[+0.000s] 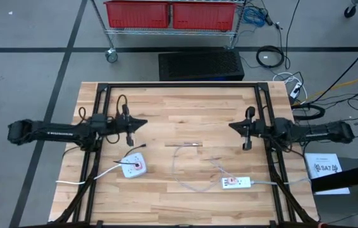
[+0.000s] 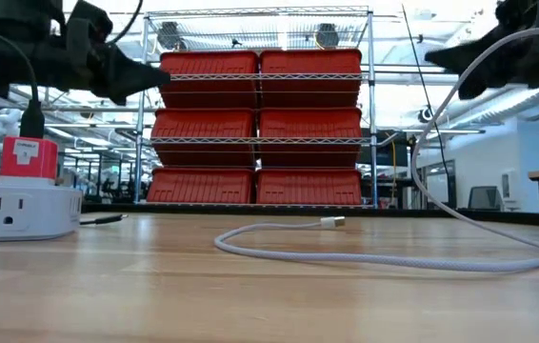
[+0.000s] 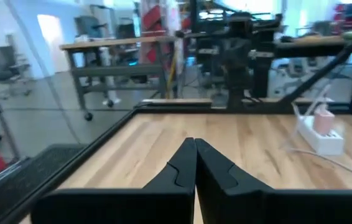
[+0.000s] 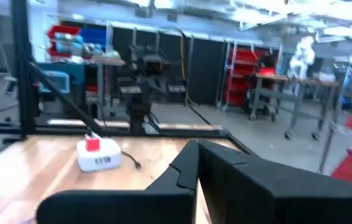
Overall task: Insert USB
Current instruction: Return to Home Position
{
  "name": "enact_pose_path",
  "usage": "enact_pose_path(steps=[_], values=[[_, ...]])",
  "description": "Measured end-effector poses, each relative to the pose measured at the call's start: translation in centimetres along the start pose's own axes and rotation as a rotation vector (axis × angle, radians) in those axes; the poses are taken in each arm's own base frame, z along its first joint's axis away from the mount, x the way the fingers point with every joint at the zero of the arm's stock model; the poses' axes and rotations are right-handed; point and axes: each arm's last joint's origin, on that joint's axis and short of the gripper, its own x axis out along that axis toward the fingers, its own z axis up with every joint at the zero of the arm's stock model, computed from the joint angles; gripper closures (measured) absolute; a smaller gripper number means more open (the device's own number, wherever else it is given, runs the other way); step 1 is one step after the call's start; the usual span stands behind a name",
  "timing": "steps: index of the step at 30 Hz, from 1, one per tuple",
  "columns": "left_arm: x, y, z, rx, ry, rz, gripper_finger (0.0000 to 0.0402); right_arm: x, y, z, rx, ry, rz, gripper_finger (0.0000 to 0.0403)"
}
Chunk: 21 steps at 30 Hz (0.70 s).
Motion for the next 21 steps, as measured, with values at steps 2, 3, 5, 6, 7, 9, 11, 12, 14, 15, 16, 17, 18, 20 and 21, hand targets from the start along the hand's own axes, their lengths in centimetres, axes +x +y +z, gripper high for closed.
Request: enact_pose_path(steps=[2,3,5,6,7,9,11,12,14,15,16,17,18,20,21], values=[[0.0,0.8,-0.2,0.007,0.010,0.002,0.0397,0.1,-0.4,-0.2,-0.003,0.019,0.003,0.0403],[0.0,1.3,-0.2,0.007,0.012,0.012,0.0397,0.0,-0.5,-0.3,-0.005,0.022,0.007,0.0403],[-0.3,1.9,-0.3,0.002,0.011,0.010,0.0397,-0.1,-0.8,-0.3,-0.010,0.049,0.017,0.0403],[-0.5,2.1,-0.2,0.004,0.002,0.005,0.0397,-0.3,-0.9,-0.1,-0.012,0.060,0.010,0.0403],[-0.6,2.2,-0.1,0.005,0.000,0.004,0.0397,-0.5,-1.0,0.1,-0.014,0.060,0.002,0.0403],[-1.0,2.3,-0.1,0.004,0.013,0.011,0.0397,-1.1,-1.2,0.4,-0.016,0.053,-0.012,0.0403],[-1.4,2.3,0.0,0.006,0.019,0.021,0.0397,-1.9,-1.3,0.7,-0.017,0.035,-0.021,0.0403],[-1.7,2.3,0.1,0.006,0.021,0.025,0.0397,-2.2,-1.3,0.6,-0.018,0.040,-0.031,0.0403],[-2.3,2.2,0.2,0.007,0.022,0.047,0.0397,-2.2,-1.4,0.5,-0.014,0.066,-0.052,0.0403],[-2.6,2.2,0.1,0.002,0.035,0.053,0.0397,-2.2,-1.3,0.1,-0.008,0.097,-0.052,0.0403],[-2.9,2.1,0.0,-0.002,0.043,0.065,0.0397,-2.1,-1.3,-0.1,0.002,0.106,-0.058,0.0403],[-3.2,2.0,0.0,-0.006,0.027,0.079,0.0397,-2.1,-1.3,-0.2,0.014,0.091,-0.063,0.0403],[-3.5,1.9,-0.2,-0.011,0.002,0.088,0.0397,-2.1,-1.3,-0.5,0.023,0.080,-0.062,0.0403],[-4.1,1.7,-0.8,-0.024,-0.075,0.097,0.0397,-1.9,-1.2,-1.3,0.045,0.046,-0.064,0.0403],[-4.3,1.6,-1.1,-0.035,-0.069,0.104,0.0397,-1.9,-1.2,-1.7,0.054,0.070,-0.064,0.0403]])
